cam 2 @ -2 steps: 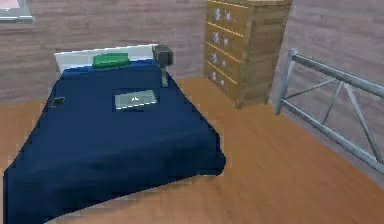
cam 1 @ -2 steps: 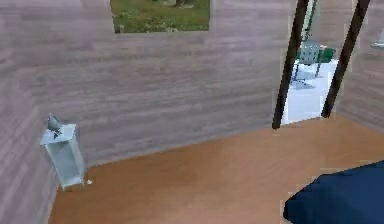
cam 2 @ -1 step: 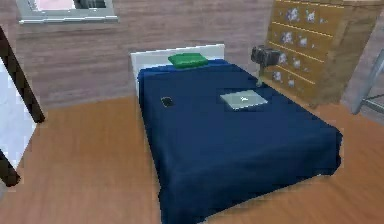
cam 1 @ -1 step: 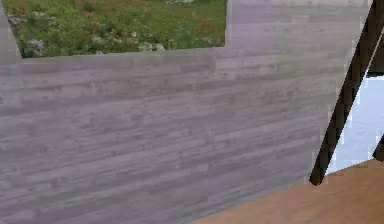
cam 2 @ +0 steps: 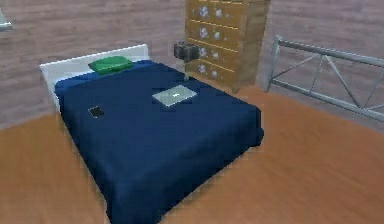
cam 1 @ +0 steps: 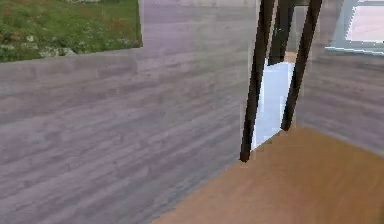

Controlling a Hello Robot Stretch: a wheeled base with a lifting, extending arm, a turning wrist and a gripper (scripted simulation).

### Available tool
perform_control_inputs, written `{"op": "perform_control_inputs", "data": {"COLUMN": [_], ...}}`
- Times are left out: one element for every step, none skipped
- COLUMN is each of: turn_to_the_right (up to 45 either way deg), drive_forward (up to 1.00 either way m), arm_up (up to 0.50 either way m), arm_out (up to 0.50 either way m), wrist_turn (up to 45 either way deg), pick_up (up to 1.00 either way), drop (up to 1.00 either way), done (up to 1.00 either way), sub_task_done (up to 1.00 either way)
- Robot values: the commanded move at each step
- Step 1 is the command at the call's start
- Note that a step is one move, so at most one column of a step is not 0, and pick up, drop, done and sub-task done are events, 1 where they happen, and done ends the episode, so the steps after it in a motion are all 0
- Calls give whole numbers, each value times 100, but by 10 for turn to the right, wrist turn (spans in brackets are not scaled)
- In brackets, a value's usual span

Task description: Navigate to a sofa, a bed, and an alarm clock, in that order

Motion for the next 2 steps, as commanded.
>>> {"op": "perform_control_inputs", "data": {"turn_to_the_right": [0,450], "drive_forward": [65,0], "arm_up": [0,0], "arm_out": [0,0], "wrist_turn": [0,0], "pick_up": [0,0], "drop": [0,0], "done": [0,0], "sub_task_done": [0,0]}}
